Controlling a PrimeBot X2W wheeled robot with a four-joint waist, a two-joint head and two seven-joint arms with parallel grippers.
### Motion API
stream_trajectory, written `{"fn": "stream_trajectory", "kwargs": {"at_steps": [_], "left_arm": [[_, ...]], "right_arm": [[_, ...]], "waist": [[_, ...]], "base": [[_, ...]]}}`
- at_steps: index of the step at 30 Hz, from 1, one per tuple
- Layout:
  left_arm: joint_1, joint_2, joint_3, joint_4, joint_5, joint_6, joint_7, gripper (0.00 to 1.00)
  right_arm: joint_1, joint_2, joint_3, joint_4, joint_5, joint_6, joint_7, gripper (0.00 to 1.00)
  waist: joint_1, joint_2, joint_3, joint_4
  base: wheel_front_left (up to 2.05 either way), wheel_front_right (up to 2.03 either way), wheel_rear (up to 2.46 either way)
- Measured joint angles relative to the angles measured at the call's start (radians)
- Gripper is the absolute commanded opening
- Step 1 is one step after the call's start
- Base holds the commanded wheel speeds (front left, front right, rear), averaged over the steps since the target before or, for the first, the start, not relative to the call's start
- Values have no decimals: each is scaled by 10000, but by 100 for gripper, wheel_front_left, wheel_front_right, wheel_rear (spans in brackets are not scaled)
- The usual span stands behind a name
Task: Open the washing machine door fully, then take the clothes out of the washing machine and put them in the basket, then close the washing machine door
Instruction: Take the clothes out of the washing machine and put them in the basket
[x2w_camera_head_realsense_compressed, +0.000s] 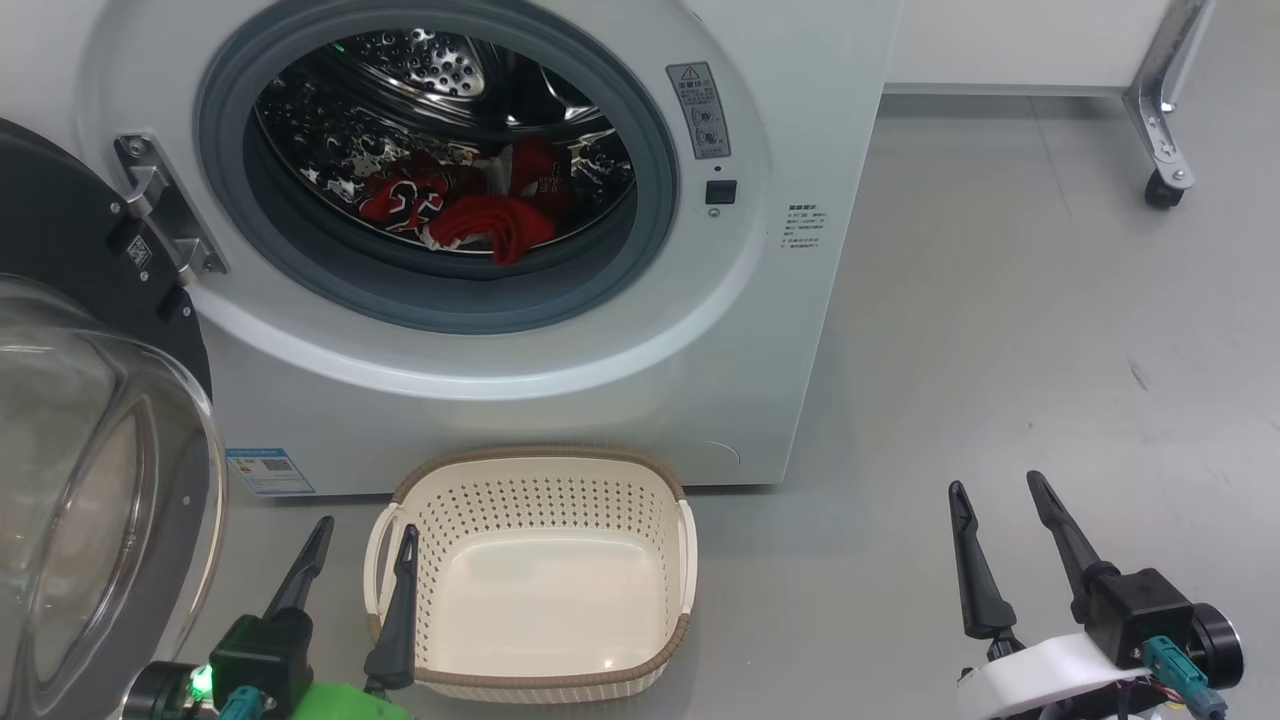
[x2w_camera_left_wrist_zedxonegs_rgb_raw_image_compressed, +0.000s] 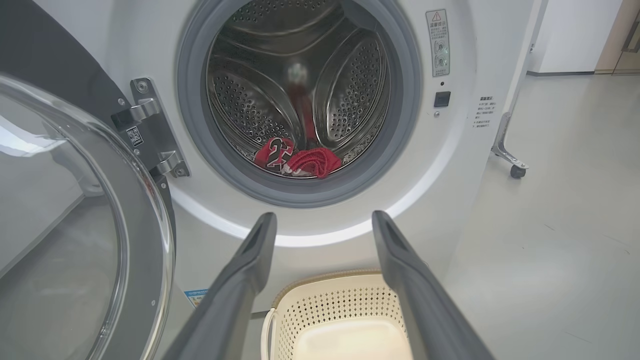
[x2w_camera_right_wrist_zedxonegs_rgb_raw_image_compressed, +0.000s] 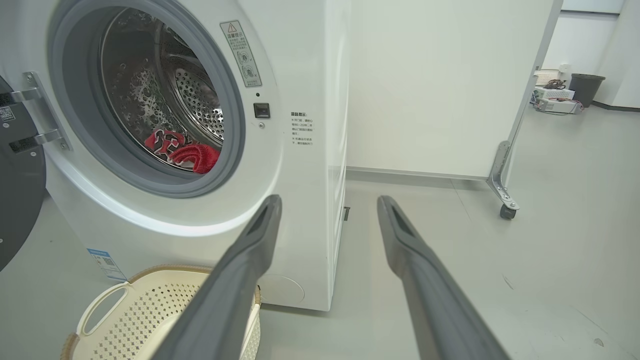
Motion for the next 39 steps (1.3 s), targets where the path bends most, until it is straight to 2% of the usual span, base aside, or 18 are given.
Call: {"fn": "stream_trajectory", "kwargs": {"at_steps": [10, 22, 33, 39], "left_arm": [[-654, -125, -157, 84, -84, -136, 21, 100], [-2482, -205, -234, 959, -364, -353, 807, 100], [-4916, -117, -27, 2336, -623, -554, 2309, 100], [-6272, 389, 293, 3010, -792, -708, 3536, 100]], "right_arm": [[-56, -159, 56, -274, -4, 12, 13, 100], [-744, -219, 33, -734, -12, 130, 59, 100], [-1514, -84, 27, -905, 92, 278, 58, 100], [-1940, 107, 17, -940, 284, 360, 56, 100]], "waist": [[0, 0, 579, -98], [1, 0, 1873, -452], [0, 0, 3329, -1041], [1, 0, 4155, -1435]], "base": [[0, 0, 0], [0, 0, 0], [0, 0, 0], [0, 0, 0]]}}
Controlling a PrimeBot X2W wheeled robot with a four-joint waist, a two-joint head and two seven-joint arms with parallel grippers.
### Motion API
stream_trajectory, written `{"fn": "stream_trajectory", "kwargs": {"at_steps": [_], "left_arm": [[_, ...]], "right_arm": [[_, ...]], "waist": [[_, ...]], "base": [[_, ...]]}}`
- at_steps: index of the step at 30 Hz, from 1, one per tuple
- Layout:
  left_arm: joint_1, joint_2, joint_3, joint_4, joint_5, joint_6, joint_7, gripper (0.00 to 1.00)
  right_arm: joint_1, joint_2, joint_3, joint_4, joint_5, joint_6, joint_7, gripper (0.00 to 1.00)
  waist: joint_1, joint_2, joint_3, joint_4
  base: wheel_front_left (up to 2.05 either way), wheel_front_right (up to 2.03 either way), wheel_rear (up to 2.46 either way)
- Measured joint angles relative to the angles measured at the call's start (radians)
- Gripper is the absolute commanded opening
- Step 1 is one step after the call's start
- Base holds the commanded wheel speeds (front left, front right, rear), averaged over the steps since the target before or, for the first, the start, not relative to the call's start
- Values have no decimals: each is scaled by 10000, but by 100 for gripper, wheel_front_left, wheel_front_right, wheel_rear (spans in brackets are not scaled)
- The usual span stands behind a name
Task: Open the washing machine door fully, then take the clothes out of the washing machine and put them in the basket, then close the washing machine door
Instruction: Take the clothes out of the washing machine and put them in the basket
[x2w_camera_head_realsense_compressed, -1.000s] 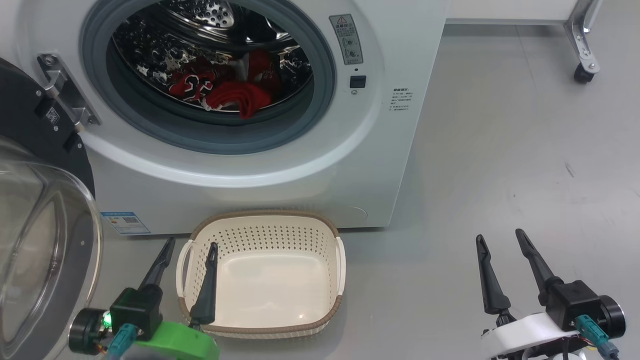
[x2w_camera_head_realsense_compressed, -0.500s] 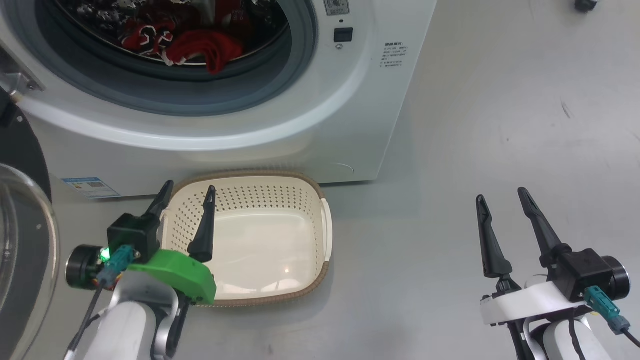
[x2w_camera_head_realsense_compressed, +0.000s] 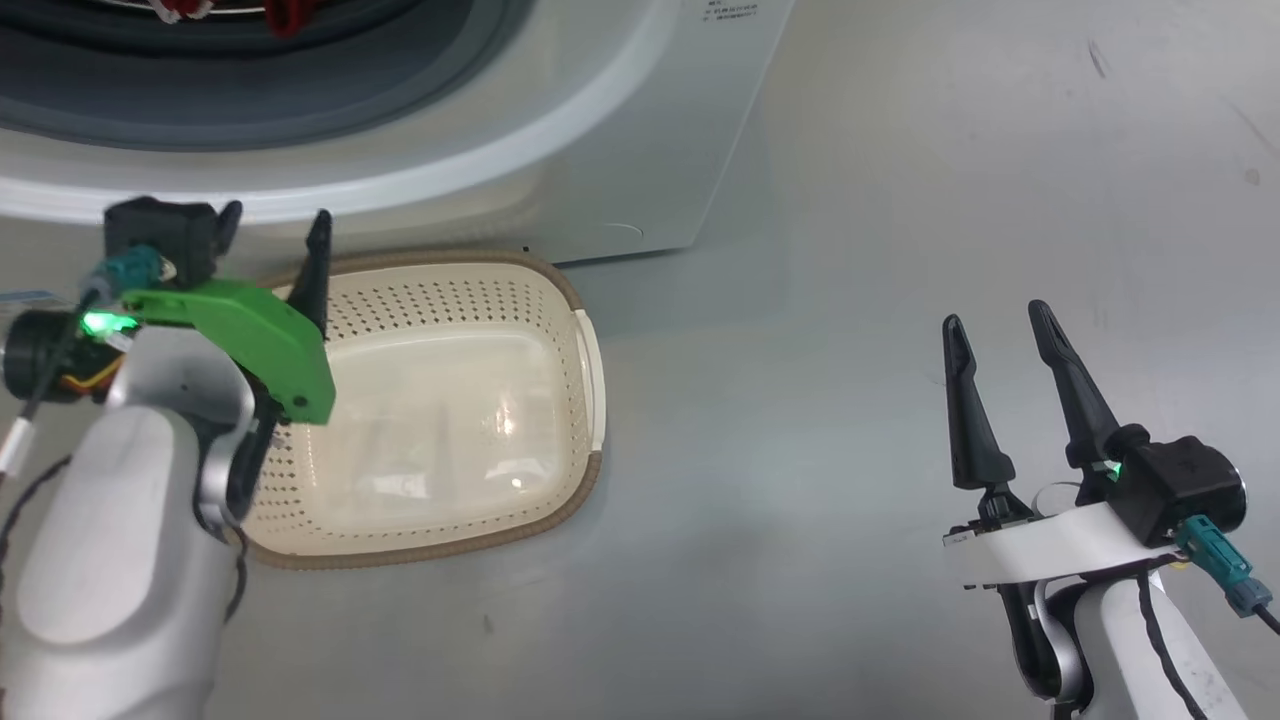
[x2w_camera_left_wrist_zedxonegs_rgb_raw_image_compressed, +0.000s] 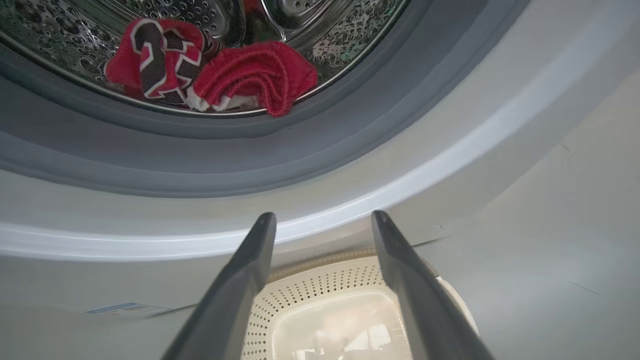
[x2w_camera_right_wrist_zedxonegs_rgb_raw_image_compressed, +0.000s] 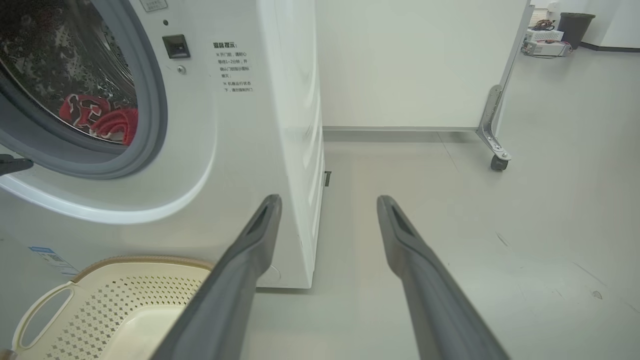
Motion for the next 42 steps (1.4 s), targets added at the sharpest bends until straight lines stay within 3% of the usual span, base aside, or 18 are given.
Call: {"fn": "stream_trajectory", "kwargs": {"at_steps": [8, 16, 29, 42], "left_arm": [[-2422, 744, 303, 205, 31, -96, 1223, 100], [-4229, 1645, 476, 742, 504, -98, 1756, 100], [-5704, 1975, 474, 1522, 1118, -165, 1749, 100], [-6006, 2199, 401, 2704, 1783, 504, 1747, 100]], "right_arm": [[-649, 215, 109, 75, 234, 180, -19, 100], [-1277, 431, 339, 608, 426, 385, -59, 100], [-1631, 548, 247, 802, 520, 531, -59, 100], [-1716, 591, 180, 915, 639, 706, -59, 100]], "waist": [[0, 0, 1128, -542], [1, 0, 2048, -1327], [1, 0, 2635, -2214], [1, 0, 2775, -2393]], "base": [[0, 0, 0], [0, 0, 0], [0, 0, 0], [0, 0, 0]]}}
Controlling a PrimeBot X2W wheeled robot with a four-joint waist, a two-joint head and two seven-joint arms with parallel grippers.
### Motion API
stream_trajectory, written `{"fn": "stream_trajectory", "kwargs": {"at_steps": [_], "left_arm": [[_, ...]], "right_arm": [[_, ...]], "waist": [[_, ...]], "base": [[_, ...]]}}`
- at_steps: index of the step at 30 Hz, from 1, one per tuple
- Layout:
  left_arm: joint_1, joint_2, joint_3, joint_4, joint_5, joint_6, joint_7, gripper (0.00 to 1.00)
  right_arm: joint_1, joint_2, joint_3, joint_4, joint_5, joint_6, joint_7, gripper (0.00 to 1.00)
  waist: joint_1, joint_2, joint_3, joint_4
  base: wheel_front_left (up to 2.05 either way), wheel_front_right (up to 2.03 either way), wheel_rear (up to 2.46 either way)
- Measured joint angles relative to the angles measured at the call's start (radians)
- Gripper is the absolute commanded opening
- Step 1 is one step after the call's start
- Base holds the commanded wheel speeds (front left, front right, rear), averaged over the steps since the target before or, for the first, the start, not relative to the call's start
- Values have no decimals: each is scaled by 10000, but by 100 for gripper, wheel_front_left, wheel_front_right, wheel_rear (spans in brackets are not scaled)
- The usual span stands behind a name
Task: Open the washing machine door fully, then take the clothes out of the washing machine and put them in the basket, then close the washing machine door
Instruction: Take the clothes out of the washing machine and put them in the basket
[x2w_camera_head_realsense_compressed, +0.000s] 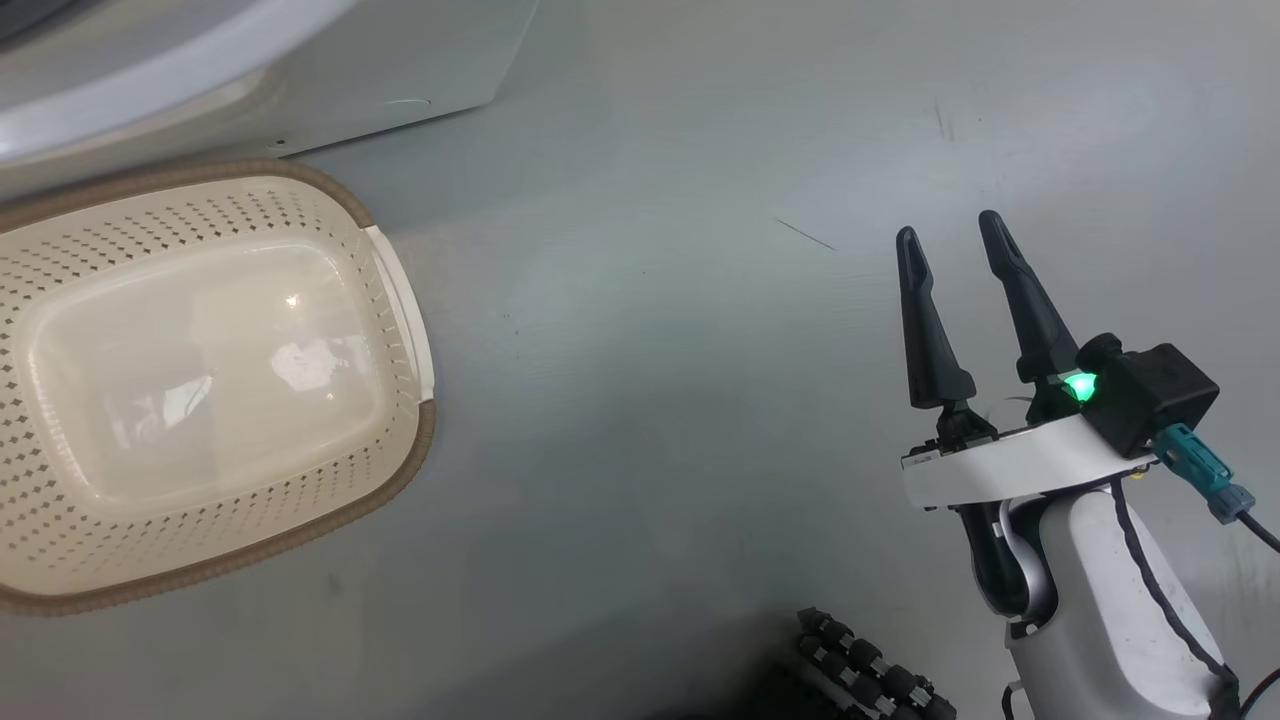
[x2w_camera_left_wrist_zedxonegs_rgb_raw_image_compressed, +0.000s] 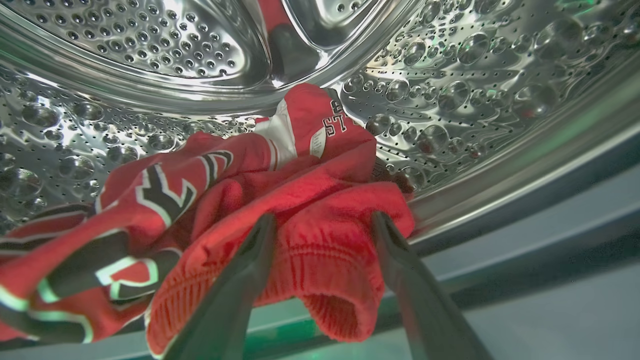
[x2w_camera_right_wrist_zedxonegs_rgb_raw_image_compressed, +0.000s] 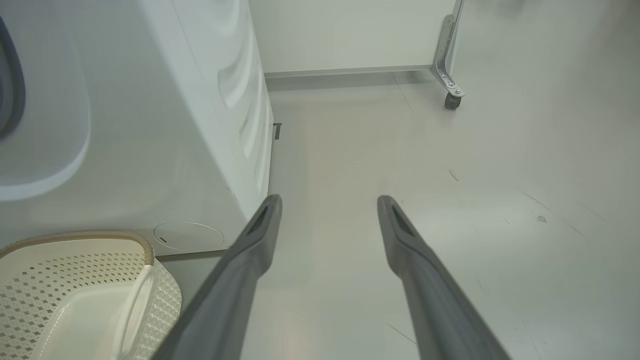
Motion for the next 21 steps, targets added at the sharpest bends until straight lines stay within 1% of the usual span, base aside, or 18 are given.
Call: {"fn": "stream_trajectory", "kwargs": {"at_steps": [4, 5, 6, 7, 14, 18, 21], "left_arm": [[-71, -13, -27, 282, 102, 107, 2, 100], [-74, -13, -25, 385, 115, 121, 4, 79], [-74, -13, -8, 470, 115, 127, 4, 43], [-81, -15, -8, 554, 115, 128, 33, 0], [-219, -31, -38, 786, 115, 128, 67, 0], [-284, -81, -38, 788, 117, 130, -251, 0], [-337, -314, -35, 771, 113, 151, -646, 0]], "right_arm": [[-105, 6, 0, 0, 0, 15, 0, 100], [-112, 6, 0, 0, 0, 36, 0, 100], [-113, 6, 0, 0, 0, 77, 0, 100], [-114, 8, 0, 0, 0, 77, 0, 100], [-116, 12, -25, 2, 0, 88, 0, 100], [-134, 13, -113, 4, 0, 90, 0, 100], [-174, 17, -265, -8, -6, 88, 0, 100]], "waist": [[-1, 0, 2, -2], [0, 0, 1, -3], [0, 0, 1, -3], [-1, 0, 1, -4], [-1, 0, 18, 5], [-1, 0, 15, 47], [-1, 0, -2, 129]], "base": [[0, 0, 0], [0, 0, 0], [0, 0, 0], [0, 0, 0], [0, 0, 0], [0, 0, 0], [0, 0, 0]]}}
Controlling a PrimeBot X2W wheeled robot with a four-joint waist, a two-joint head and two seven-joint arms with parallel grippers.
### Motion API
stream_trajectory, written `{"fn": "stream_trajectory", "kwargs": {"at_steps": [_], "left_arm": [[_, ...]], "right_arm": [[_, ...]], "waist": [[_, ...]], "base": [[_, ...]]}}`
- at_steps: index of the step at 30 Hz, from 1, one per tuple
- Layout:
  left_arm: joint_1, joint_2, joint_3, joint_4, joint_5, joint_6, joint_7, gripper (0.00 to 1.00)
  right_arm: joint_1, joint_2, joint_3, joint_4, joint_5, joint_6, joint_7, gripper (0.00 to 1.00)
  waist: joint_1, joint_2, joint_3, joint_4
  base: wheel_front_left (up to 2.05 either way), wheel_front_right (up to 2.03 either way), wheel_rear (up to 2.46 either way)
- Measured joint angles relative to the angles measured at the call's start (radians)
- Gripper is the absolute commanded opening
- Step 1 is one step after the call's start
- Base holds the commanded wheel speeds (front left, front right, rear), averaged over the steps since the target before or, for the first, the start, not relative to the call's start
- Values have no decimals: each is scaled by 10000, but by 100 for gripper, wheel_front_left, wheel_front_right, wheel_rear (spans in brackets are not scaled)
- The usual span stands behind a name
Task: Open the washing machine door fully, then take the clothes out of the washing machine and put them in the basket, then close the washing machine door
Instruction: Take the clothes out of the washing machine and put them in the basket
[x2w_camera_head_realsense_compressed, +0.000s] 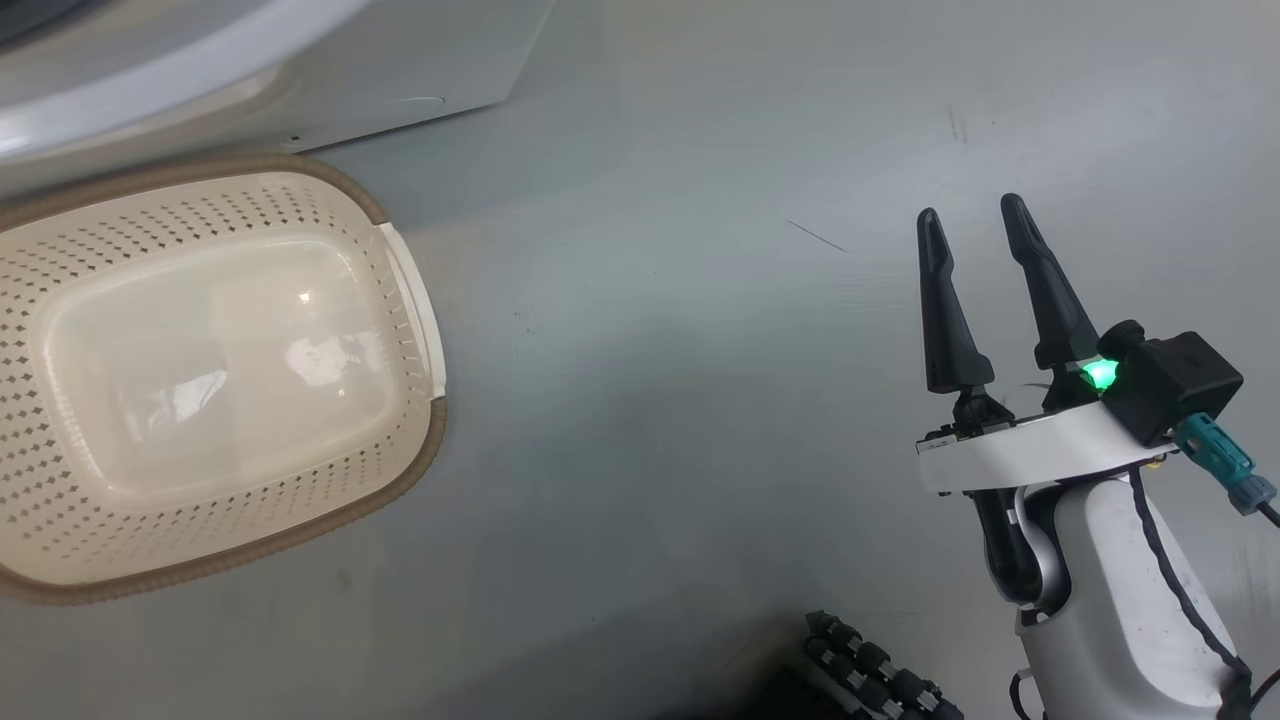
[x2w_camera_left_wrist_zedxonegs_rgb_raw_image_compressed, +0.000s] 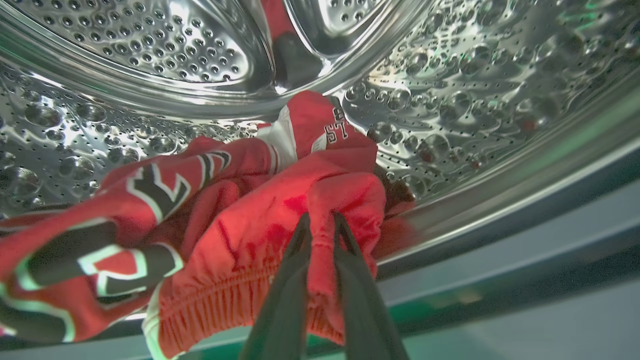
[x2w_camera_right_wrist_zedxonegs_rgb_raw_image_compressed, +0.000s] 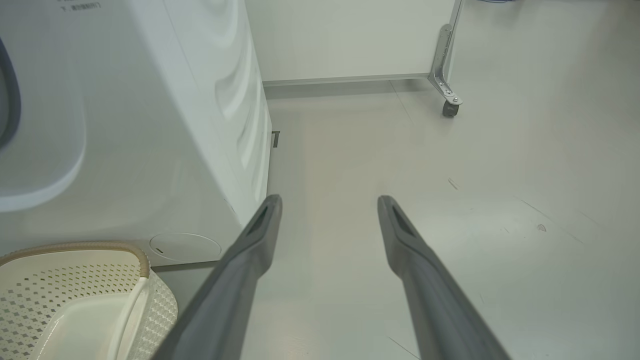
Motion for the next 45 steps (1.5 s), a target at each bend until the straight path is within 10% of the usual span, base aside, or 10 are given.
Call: {"fn": "stream_trajectory", "kwargs": {"at_steps": [29, 45], "left_arm": [[2700, -2027, 293, -1448, -1193, -385, -5451, 0], [5836, -2646, -326, -2500, -1085, -403, -6044, 0]], "right_arm": [[55, -128, -629, 65, -752, 84, 0, 100], [971, -311, -696, 441, -1039, 88, 0, 100]], "waist": [[0, 0, -1321, 1340], [-1, 0, -2981, 2357]], "base": [[0, 0, 0], [0, 0, 0]]}}
